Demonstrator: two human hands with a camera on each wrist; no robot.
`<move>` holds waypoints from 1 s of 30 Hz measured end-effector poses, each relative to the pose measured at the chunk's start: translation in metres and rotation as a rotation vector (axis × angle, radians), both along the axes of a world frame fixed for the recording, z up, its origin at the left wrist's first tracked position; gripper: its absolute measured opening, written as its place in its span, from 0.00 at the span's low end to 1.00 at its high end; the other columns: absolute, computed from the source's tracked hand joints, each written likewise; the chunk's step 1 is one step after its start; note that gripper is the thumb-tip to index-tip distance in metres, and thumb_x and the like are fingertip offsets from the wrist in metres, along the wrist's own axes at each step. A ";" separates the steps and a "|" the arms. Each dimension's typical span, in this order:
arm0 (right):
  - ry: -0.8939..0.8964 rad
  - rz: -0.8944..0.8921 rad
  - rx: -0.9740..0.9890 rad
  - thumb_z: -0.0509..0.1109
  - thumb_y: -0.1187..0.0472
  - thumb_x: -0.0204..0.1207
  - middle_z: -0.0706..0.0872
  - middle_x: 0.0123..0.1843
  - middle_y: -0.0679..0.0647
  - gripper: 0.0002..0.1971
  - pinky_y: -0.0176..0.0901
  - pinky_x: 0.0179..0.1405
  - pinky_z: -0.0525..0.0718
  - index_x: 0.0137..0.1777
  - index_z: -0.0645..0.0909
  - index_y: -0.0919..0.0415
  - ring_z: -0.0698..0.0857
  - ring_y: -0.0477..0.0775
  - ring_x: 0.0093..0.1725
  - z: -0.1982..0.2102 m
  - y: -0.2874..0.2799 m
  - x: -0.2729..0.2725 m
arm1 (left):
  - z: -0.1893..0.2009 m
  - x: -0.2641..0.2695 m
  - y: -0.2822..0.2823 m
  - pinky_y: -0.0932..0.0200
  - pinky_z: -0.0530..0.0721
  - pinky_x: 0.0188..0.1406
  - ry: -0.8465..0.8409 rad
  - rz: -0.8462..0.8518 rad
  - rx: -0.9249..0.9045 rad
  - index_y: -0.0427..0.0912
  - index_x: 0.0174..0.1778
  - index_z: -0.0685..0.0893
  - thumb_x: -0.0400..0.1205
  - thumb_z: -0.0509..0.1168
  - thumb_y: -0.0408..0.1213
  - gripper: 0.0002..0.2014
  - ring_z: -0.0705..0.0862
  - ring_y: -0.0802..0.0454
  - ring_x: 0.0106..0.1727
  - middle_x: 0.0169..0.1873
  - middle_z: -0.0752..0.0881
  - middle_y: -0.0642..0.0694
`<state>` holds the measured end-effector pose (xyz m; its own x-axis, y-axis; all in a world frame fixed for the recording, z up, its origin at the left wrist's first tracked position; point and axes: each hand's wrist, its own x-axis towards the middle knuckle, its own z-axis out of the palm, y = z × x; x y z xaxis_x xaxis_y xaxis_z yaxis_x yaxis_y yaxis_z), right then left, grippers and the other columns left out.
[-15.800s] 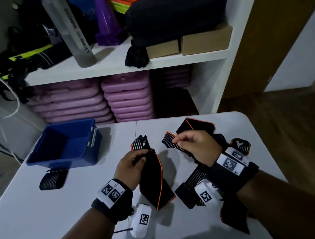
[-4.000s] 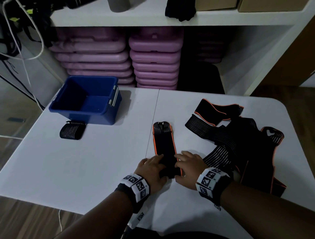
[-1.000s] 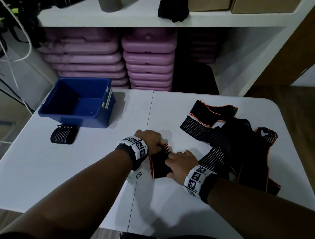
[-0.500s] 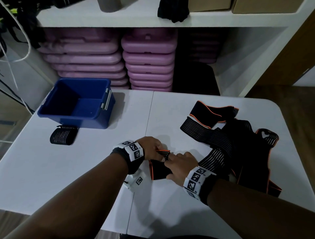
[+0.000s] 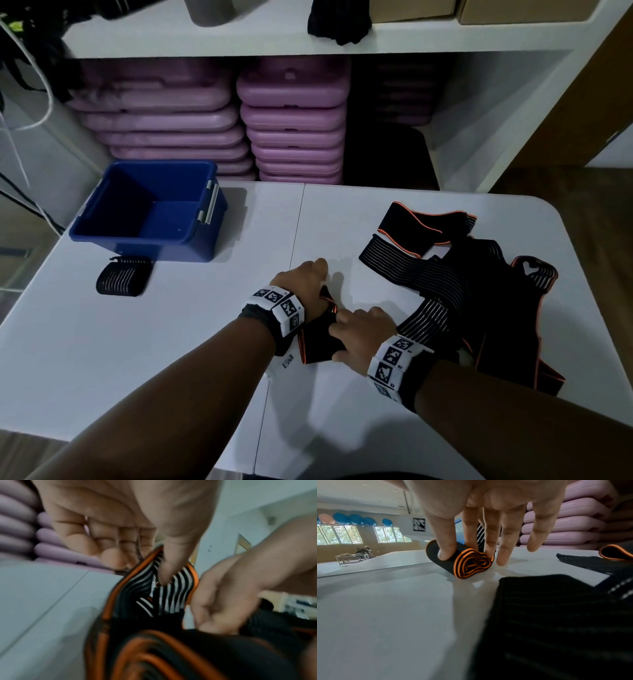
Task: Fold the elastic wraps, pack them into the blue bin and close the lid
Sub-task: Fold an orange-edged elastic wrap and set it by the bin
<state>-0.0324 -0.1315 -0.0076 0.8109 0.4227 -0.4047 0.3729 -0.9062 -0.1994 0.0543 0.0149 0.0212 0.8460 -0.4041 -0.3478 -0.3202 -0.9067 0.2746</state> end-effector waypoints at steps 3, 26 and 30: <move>0.028 -0.076 0.043 0.64 0.43 0.79 0.74 0.69 0.54 0.22 0.57 0.68 0.71 0.70 0.74 0.51 0.76 0.60 0.67 -0.003 -0.003 -0.004 | -0.003 -0.011 0.011 0.51 0.84 0.50 0.036 0.100 -0.048 0.54 0.58 0.67 0.72 0.68 0.52 0.23 0.83 0.48 0.50 0.56 0.78 0.52; 0.183 -0.360 0.434 0.70 0.54 0.75 0.73 0.69 0.50 0.25 0.46 0.67 0.77 0.71 0.68 0.48 0.75 0.50 0.67 -0.029 0.080 0.007 | -0.040 -0.072 0.126 0.57 0.84 0.51 0.153 0.365 -0.327 0.52 0.54 0.72 0.77 0.71 0.44 0.16 0.82 0.53 0.47 0.55 0.74 0.53; 0.177 -0.368 0.444 0.71 0.53 0.74 0.74 0.68 0.50 0.26 0.48 0.68 0.78 0.71 0.68 0.46 0.76 0.51 0.67 -0.029 0.139 0.022 | -0.036 -0.060 0.181 0.59 0.84 0.51 0.146 0.314 -0.276 0.49 0.64 0.74 0.74 0.73 0.42 0.23 0.84 0.50 0.50 0.61 0.72 0.51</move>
